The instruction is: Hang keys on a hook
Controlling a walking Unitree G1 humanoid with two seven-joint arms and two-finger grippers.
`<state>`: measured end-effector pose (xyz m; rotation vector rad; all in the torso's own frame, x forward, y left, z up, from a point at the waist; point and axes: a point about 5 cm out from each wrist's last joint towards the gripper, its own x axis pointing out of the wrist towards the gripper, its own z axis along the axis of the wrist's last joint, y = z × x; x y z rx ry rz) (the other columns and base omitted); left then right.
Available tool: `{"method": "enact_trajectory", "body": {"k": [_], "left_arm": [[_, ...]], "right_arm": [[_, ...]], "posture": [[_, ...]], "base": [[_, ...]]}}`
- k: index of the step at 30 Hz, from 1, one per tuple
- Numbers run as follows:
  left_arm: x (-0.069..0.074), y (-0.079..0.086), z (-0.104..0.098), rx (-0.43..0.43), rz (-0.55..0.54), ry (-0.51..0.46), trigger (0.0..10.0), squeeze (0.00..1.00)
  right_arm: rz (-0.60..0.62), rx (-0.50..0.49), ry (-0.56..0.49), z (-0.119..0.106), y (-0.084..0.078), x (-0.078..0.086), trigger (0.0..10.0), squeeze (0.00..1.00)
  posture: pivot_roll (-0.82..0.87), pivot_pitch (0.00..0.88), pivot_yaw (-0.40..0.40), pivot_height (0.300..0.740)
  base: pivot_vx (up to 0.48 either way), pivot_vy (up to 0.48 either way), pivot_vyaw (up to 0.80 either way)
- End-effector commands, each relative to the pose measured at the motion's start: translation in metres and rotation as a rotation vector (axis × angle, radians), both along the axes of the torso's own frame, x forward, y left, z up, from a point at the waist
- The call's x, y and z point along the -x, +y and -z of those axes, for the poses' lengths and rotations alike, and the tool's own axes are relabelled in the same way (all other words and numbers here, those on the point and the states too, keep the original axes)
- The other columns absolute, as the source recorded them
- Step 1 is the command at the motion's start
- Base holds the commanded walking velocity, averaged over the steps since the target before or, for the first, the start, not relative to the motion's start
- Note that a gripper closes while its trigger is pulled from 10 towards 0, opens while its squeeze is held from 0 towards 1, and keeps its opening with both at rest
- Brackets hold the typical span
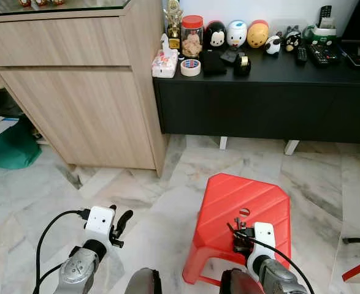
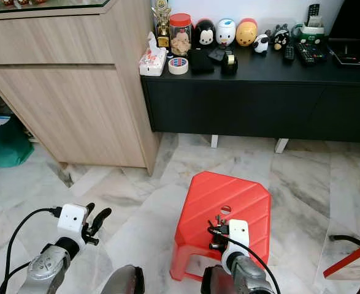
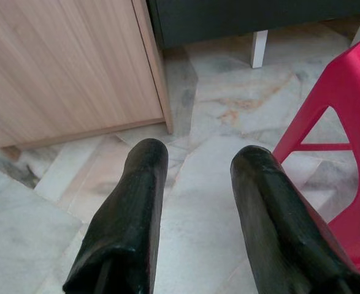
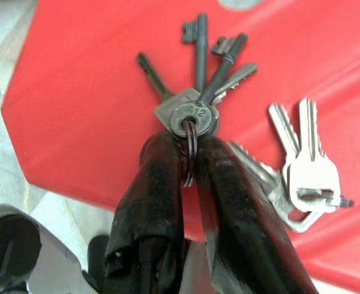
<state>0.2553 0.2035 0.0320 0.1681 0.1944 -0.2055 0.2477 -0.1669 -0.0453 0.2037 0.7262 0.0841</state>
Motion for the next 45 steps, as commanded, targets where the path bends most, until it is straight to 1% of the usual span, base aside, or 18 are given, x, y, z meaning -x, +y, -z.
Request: {"method": "enact_trajectory", "body": {"k": [1,10,17,22,24,26,27,28,29,35,37,39,40,41,42,43,44,45], "left_arm": [[0.001,-0.001,0.004,-0.012,0.003,0.022,10.0,0.0],[0.001,-0.002,0.006,-0.011,-0.007,0.025,10.0,0.0],[-0.002,-0.004,0.007,-0.005,-0.015,0.022,10.0,0.0],[-0.004,-0.004,0.006,0.002,-0.02,0.016,10.0,0.0],[-0.005,-0.005,0.007,0.003,-0.022,0.016,10.0,0.0],[-0.005,-0.005,0.007,0.003,-0.024,0.015,10.0,0.0],[-0.006,-0.006,0.007,0.006,-0.026,0.013,10.0,0.0],[-0.006,-0.006,0.007,0.006,-0.026,0.013,10.0,0.0],[-0.006,-0.007,0.007,0.008,-0.027,0.012,10.0,0.0],[-0.006,-0.009,0.008,0.014,-0.03,0.01,10.0,0.0],[-0.006,-0.01,0.009,0.018,-0.036,0.007,10.0,0.0],[-0.006,-0.009,0.009,0.018,-0.039,0.007,10.0,0.0],[-0.006,-0.009,0.01,0.018,-0.04,0.007,10.0,0.0],[-0.006,-0.009,0.01,0.017,-0.04,0.007,10.0,0.0],[-0.006,-0.009,0.01,0.018,-0.041,0.007,10.0,0.0],[-0.006,-0.009,0.01,0.018,-0.041,0.007,10.0,0.0],[-0.006,-0.01,0.01,0.018,-0.042,0.006,10.0,0.0],[-0.006,-0.01,0.01,0.019,-0.041,0.006,10.0,0.0]], "right_arm": [[0.007,-0.011,-0.033,-0.004,0.003,-0.004,0.0,0.0],[0.005,-0.004,-0.074,-0.006,0.008,-0.006,0.0,0.0],[0.016,0.01,-0.139,-0.015,0.008,-0.016,0.0,0.0],[0.097,0.045,-0.335,-0.043,-0.005,-0.037,0.0,0.0],[0.103,0.101,-0.467,-0.062,-0.011,-0.046,0.0,0.0],[0.11,0.116,-0.503,-0.067,-0.013,-0.047,0.0,0.0],[0.142,0.132,-0.565,-0.077,-0.017,-0.05,3.2,0.0],[0.142,0.132,-0.565,-0.077,-0.017,-0.05,3.2,0.0],[0.162,0.143,-0.582,-0.08,-0.019,-0.052,10.0,0.0],[0.156,0.231,-0.602,-0.082,-0.019,-0.051,10.0,0.0],[0.239,0.156,-0.577,-0.077,-0.018,-0.046,10.0,0.0],[0.337,-0.041,-0.483,-0.067,-0.013,-0.044,10.0,0.0],[0.353,-0.083,-0.43,-0.062,-0.011,-0.043,10.0,0.0],[0.358,-0.097,-0.397,-0.059,-0.01,-0.043,10.0,0.0],[0.313,-0.044,-0.357,-0.055,-0.008,-0.042,10.0,0.0],[0.313,-0.044,-0.357,-0.055,-0.008,-0.042,10.0,0.0],[0.29,0.015,-0.335,-0.054,-0.009,-0.043,10.0,0.0],[0.317,-0.006,-0.365,-0.058,-0.01,-0.045,10.0,0.0]], "posture": [[0.12,0.084,0.023,0.628],[0.12,0.076,0.018,0.628],[0.11,0.063,0.003,0.628],[0.1,0.055,-0.004,0.628],[0.1,0.051,-0.008,0.628],[0.1,0.051,-0.008,0.628],[0.09,0.05,-0.011,0.628],[0.09,0.05,-0.011,0.628],[0.09,0.05,-0.013,0.628],[0.08,0.048,-0.02,0.628],[0.08,0.05,-0.024,0.628],[0.08,0.049,-0.024,0.628],[0.08,0.051,-0.024,0.628],[0.08,0.051,-0.024,0.628],[0.08,0.053,-0.025,0.628],[0.08,0.053,-0.025,0.628],[0.08,0.052,-0.028,0.628],[0.08,0.052,-0.028,0.628]], "base": [[0.0,0.0,0.0],[0.0,0.0,0.0],[0.0,0.0,0.0],[0.0,0.0,0.0],[0.0,0.0,0.0],[0.0,0.0,0.0],[0.0,0.0,0.0],[0.0,0.0,0.0],[0.0,0.0,0.0],[0.0,0.0,0.0],[0.0,0.0,0.0],[0.0,0.0,0.0],[0.0,0.0,0.0],[0.0,0.0,0.0],[0.0,0.0,0.0],[0.0,0.0,0.0],[0.0,0.0,0.0],[0.0,0.0,0.0]]}}
